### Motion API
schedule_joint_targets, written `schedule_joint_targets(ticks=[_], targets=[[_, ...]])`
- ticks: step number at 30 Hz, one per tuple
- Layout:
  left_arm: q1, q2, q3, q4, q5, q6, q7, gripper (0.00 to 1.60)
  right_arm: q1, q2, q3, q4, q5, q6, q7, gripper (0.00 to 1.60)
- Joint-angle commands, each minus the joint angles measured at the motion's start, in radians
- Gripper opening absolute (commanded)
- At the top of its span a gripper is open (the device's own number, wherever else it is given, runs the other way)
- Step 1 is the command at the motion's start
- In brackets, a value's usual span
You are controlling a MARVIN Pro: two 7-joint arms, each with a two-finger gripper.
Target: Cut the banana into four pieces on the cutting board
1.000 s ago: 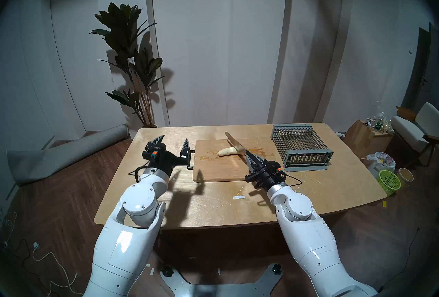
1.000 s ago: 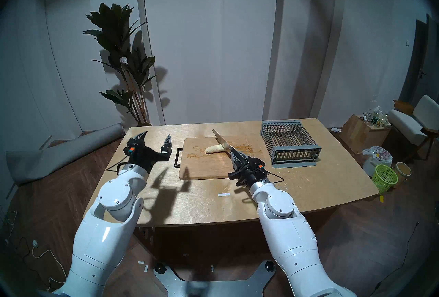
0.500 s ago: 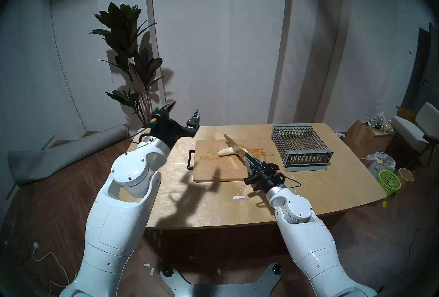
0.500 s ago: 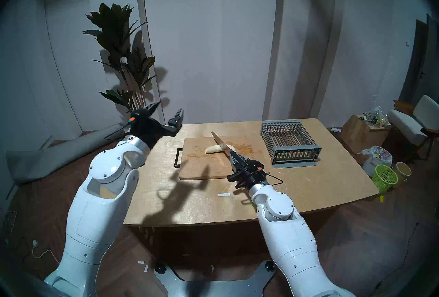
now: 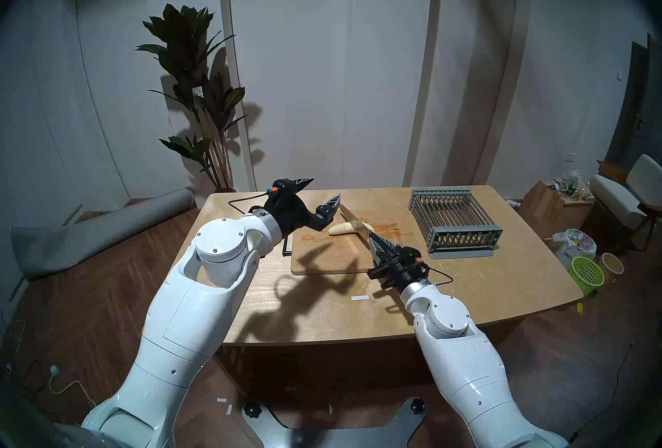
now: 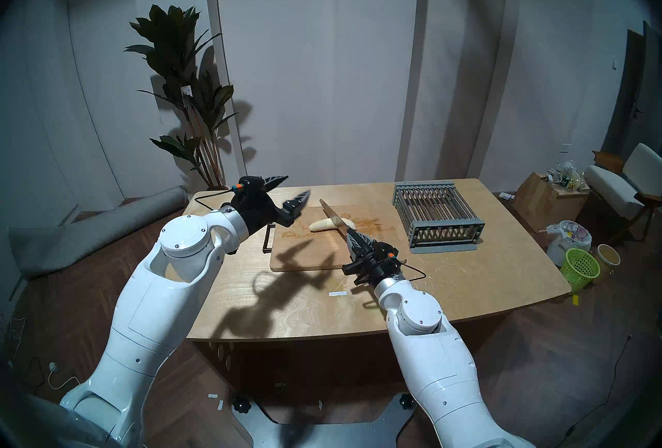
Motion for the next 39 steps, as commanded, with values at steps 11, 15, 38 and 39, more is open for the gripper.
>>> schedule_joint_targets(ticks=[11,15,38,39], targets=[[-0.237,-0.086,0.069,0.233,0.091,0.028,-0.109,0.00,-0.006,0.006,0.000,-0.042,-0.005,-0.015,-0.009,0.00],[-0.242,-0.117,0.082,0.283,0.116,0.014,-0.123,0.00,-0.009,0.007,-0.001,-0.042,-0.006,-0.014,-0.011,0.00],[-0.422,-0.324,0.135,0.621,0.179,-0.052,-0.169,0.00,-0.019,0.015,-0.004,-0.052,-0.009,-0.015,-0.023,0.00],[-0.437,-0.325,0.138,0.652,0.184,-0.059,-0.175,0.00,-0.020,0.015,-0.004,-0.054,-0.009,-0.015,-0.023,0.00]])
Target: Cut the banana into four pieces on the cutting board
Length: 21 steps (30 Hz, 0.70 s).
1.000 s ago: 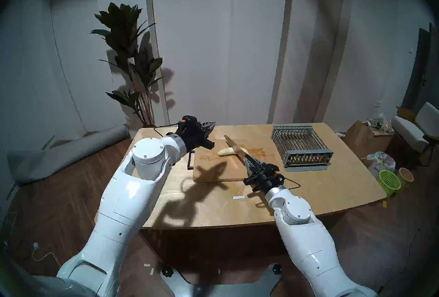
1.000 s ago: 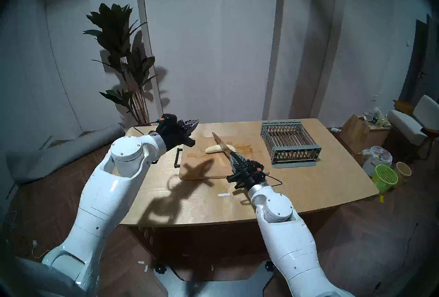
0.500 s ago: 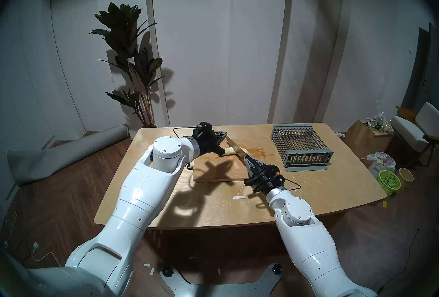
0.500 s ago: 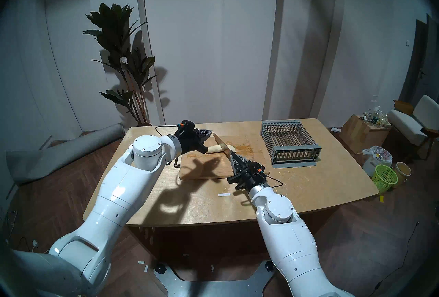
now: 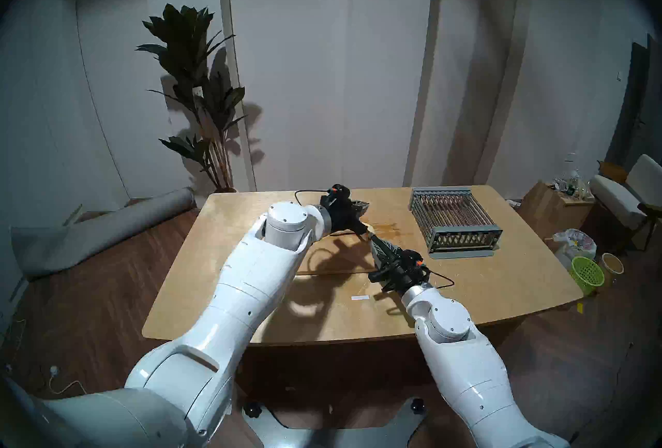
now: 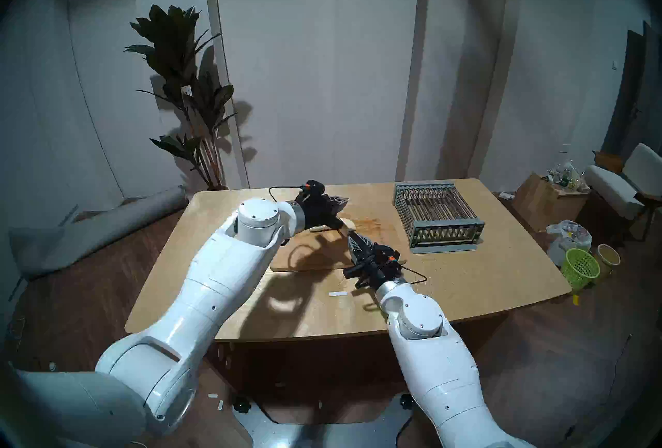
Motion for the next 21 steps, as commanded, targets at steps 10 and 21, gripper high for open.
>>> schedule_joint_targets(ticks=[10,21], targets=[[-0.186,-0.059,-0.042,0.301,-0.006,-0.125,-0.087,0.00,-0.011,0.005,0.010,-0.059,0.000,-0.017,-0.009,0.00],[-0.268,-0.067,-0.049,0.541,-0.008,-0.261,-0.157,0.00,-0.022,0.005,0.017,-0.087,0.002,-0.013,-0.013,0.00]])
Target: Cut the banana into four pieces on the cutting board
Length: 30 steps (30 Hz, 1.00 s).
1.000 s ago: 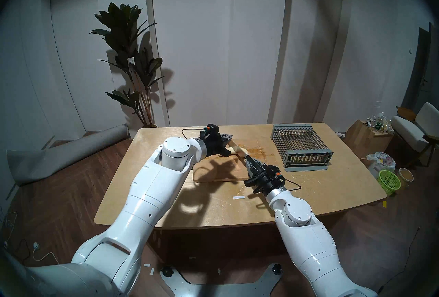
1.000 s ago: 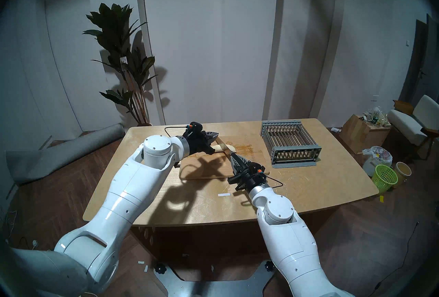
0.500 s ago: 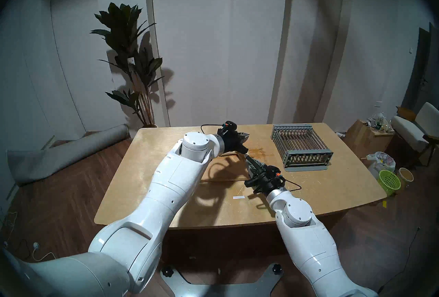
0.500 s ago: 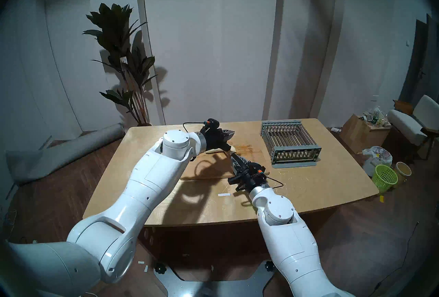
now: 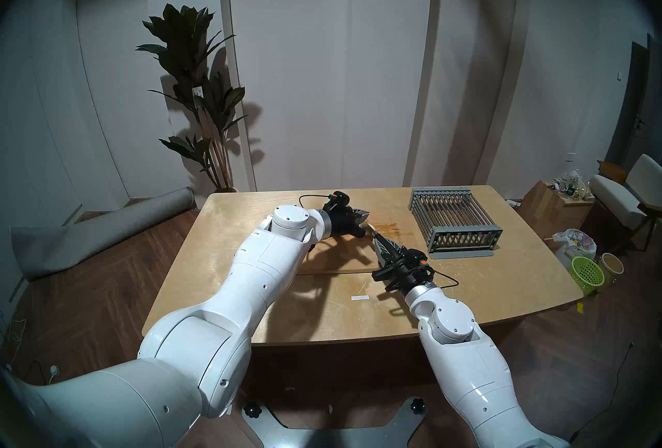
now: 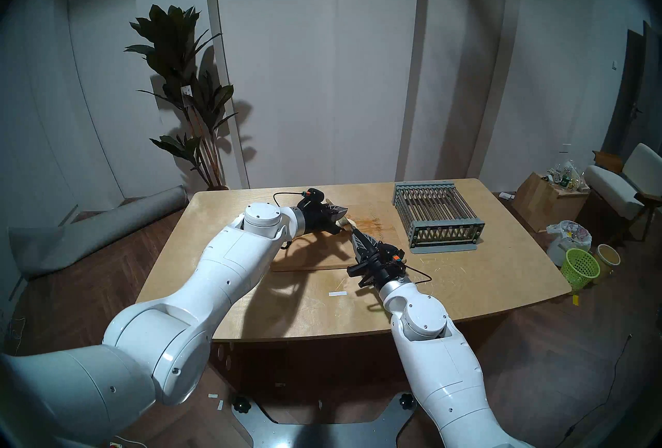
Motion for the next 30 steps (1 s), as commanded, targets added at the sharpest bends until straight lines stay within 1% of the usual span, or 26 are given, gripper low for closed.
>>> schedule_joint_targets(ticks=[1,4,12,21,24,30], targets=[[-0.107,-0.017,0.001,0.108,-0.004,-0.090,-0.043,0.00,-0.001,-0.003,0.001,-0.046,0.004,-0.012,0.002,0.00],[-0.128,-0.022,-0.003,0.155,-0.010,-0.121,-0.057,0.00,-0.002,-0.004,-0.001,-0.047,0.008,-0.006,0.006,0.00],[-0.175,-0.027,0.005,0.230,-0.004,-0.182,-0.092,0.00,-0.005,-0.011,-0.003,-0.046,0.013,-0.003,0.004,0.00],[-0.217,-0.044,0.052,0.352,0.036,-0.259,-0.107,0.00,-0.012,-0.015,0.000,-0.041,0.021,0.000,-0.002,0.00],[-0.231,-0.053,0.070,0.402,0.055,-0.267,-0.104,0.00,-0.014,-0.017,0.001,-0.042,0.023,0.000,-0.004,0.00],[-0.250,-0.066,0.104,0.461,0.085,-0.272,-0.102,0.00,-0.015,-0.018,0.003,-0.040,0.026,0.000,-0.005,0.00]])
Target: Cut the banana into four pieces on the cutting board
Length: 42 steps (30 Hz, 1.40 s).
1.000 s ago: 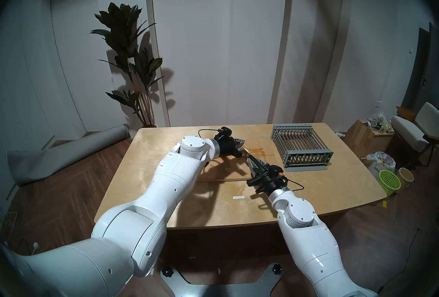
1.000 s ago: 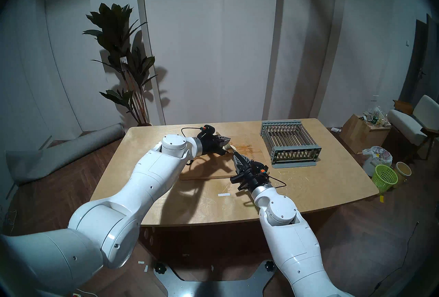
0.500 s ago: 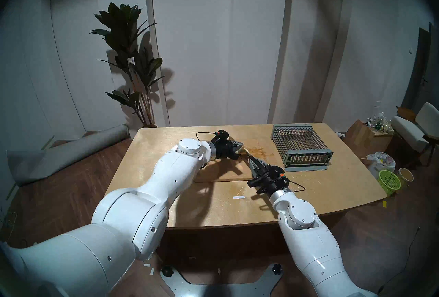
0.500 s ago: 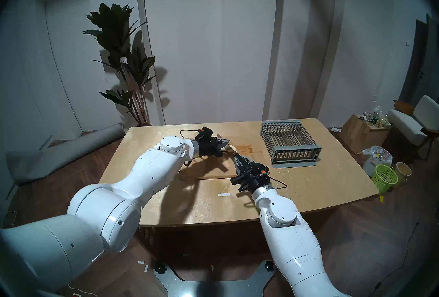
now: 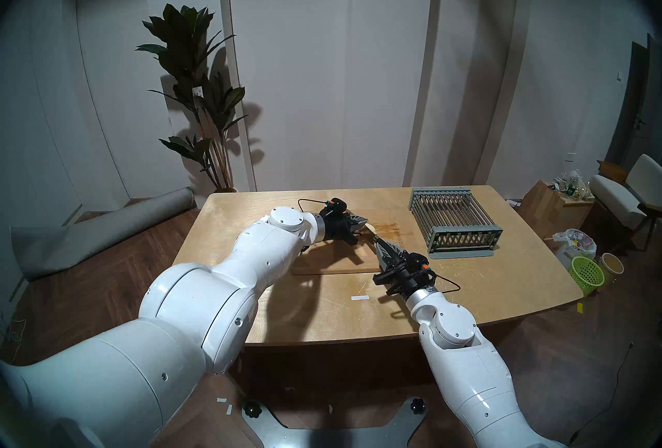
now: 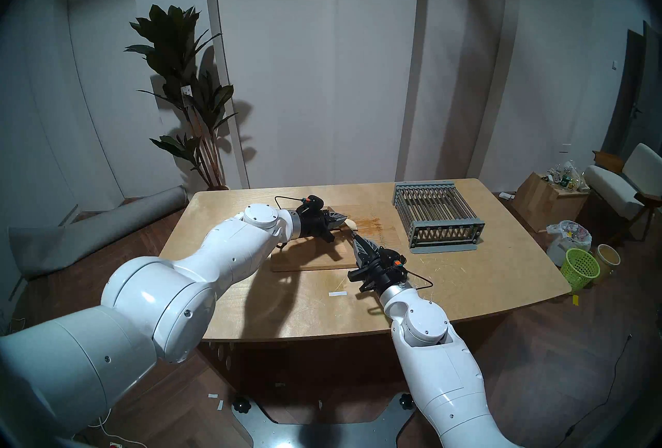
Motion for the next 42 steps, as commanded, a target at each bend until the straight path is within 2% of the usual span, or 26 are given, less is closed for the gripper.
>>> schedule_joint_targets(ticks=[1,9,16,21,22,25,26,27,28,31,37,42], targets=[[-0.051,-0.032,0.036,0.066,0.034,-0.004,-0.003,0.00,0.014,-0.014,0.000,-0.036,0.007,-0.012,-0.003,0.00],[-0.060,-0.051,0.075,0.106,0.064,0.001,0.000,0.00,0.012,-0.014,0.009,-0.036,0.013,-0.007,-0.011,0.00],[-0.069,-0.057,0.027,0.137,0.010,0.022,-0.006,0.00,0.007,0.033,0.018,-0.047,-0.008,0.054,-0.003,0.00],[-0.096,-0.062,-0.086,0.149,-0.105,0.093,0.006,0.00,0.015,0.075,0.008,-0.065,-0.032,0.108,0.027,0.00],[-0.104,-0.061,-0.127,0.145,-0.147,0.098,0.012,0.00,0.016,0.076,0.009,-0.065,-0.036,0.105,0.028,0.00],[-0.136,-0.052,-0.179,0.139,-0.224,0.128,0.018,0.00,0.017,0.076,0.014,-0.066,-0.039,0.114,0.034,0.00],[-0.147,-0.046,-0.172,0.135,-0.251,0.135,0.018,0.00,0.018,0.077,0.016,-0.064,-0.040,0.116,0.035,0.00],[-0.155,-0.041,-0.210,0.130,-0.274,0.139,0.018,0.00,0.018,0.077,0.017,-0.061,-0.041,0.120,0.036,0.00],[-0.164,-0.033,-0.210,0.126,-0.306,0.147,0.017,0.00,0.017,0.079,0.017,-0.060,-0.044,0.123,0.038,0.00],[-0.178,-0.016,-0.265,0.116,-0.373,0.157,0.011,0.00,0.015,0.083,0.017,-0.056,-0.048,0.133,0.046,0.00],[-0.189,0.016,-0.369,0.084,-0.516,0.164,-0.047,0.00,0.011,0.106,0.022,-0.042,-0.063,0.167,0.065,0.00],[-0.176,0.030,-0.446,0.065,-0.623,0.190,-0.120,0.00,0.011,0.159,0.016,-0.029,-0.097,0.202,0.102,0.00]])
